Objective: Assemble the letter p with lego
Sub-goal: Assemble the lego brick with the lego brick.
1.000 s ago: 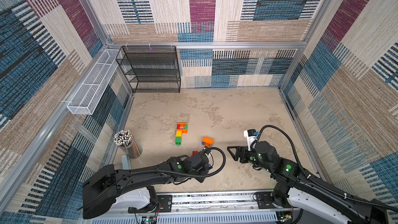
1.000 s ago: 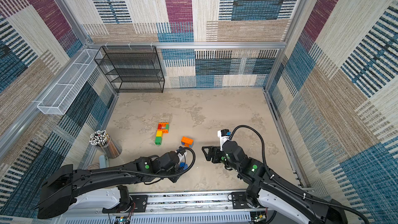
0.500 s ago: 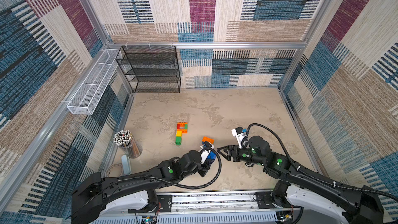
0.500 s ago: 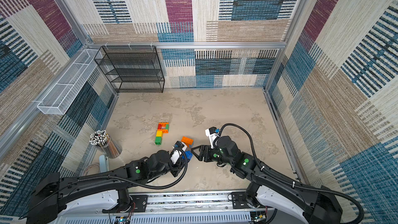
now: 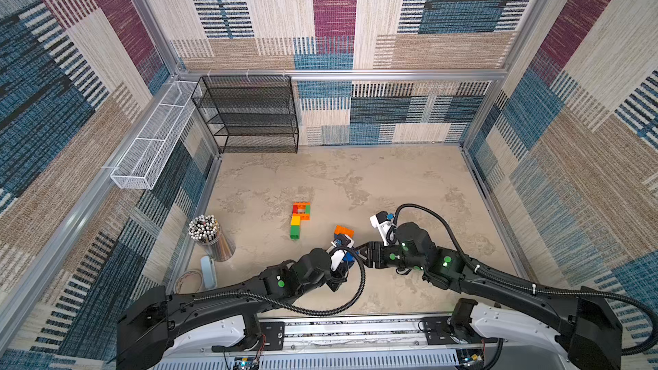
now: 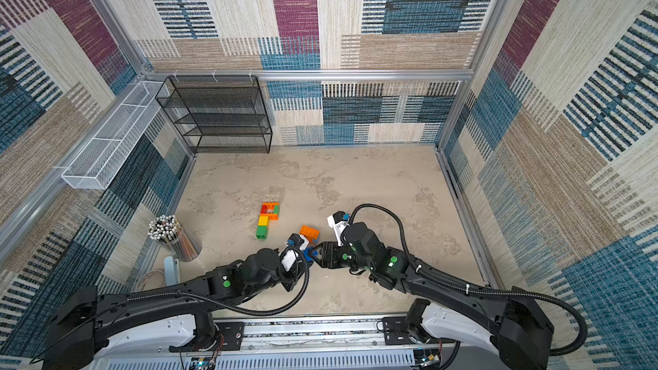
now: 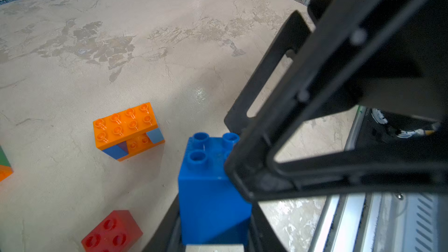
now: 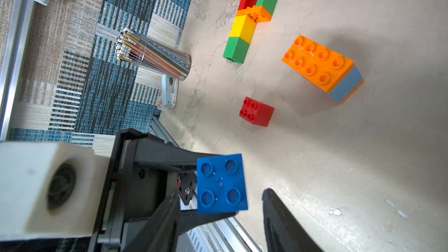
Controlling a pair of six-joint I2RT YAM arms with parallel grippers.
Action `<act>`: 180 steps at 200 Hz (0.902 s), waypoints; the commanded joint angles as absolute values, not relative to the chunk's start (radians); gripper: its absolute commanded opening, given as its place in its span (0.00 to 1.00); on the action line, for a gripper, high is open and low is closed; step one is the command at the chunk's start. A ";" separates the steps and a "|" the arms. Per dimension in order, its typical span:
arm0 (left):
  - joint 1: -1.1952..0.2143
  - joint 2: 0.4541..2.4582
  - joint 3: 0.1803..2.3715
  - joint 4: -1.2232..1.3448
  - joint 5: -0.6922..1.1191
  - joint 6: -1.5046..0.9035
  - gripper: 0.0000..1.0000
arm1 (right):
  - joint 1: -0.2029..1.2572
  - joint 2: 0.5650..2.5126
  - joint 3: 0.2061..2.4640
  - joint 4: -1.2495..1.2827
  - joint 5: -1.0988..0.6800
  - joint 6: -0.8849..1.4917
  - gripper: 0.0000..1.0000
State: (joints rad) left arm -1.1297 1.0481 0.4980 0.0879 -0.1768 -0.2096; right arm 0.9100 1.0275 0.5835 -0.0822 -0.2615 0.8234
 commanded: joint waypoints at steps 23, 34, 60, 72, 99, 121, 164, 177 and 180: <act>-1.129 1.052 0.497 0.145 -0.167 -0.176 0.14 | 0.916 1.073 0.608 -0.058 -0.262 0.800 0.51; -1.129 1.052 0.496 0.146 -0.170 -0.175 0.14 | 0.918 1.083 0.613 -0.061 -0.261 0.796 0.49; -1.129 1.049 0.494 0.146 -0.175 -0.173 0.14 | 0.919 1.112 0.635 -0.085 -0.250 0.779 0.41; -1.129 1.049 0.493 0.142 -0.184 -0.175 0.14 | 0.922 1.125 0.649 -0.102 -0.241 0.767 0.37; -1.129 1.035 0.492 0.122 -0.218 -0.181 0.20 | 0.922 1.146 0.676 -0.132 -0.223 0.740 0.27; -1.129 1.015 0.492 0.082 -0.257 -0.199 0.38 | 0.921 1.144 0.699 -0.160 -0.186 0.702 0.24; -1.098 0.904 0.476 -0.013 -0.256 -0.251 0.65 | 0.873 1.163 0.773 -0.194 -0.126 0.490 0.18; -1.078 0.833 0.474 -0.064 -0.271 -0.276 0.68 | 0.854 1.186 0.800 -0.188 -0.121 0.378 0.16; -1.073 0.816 0.471 -0.075 -0.275 -0.283 0.69 | 0.852 1.192 0.807 -0.185 -0.122 0.347 0.16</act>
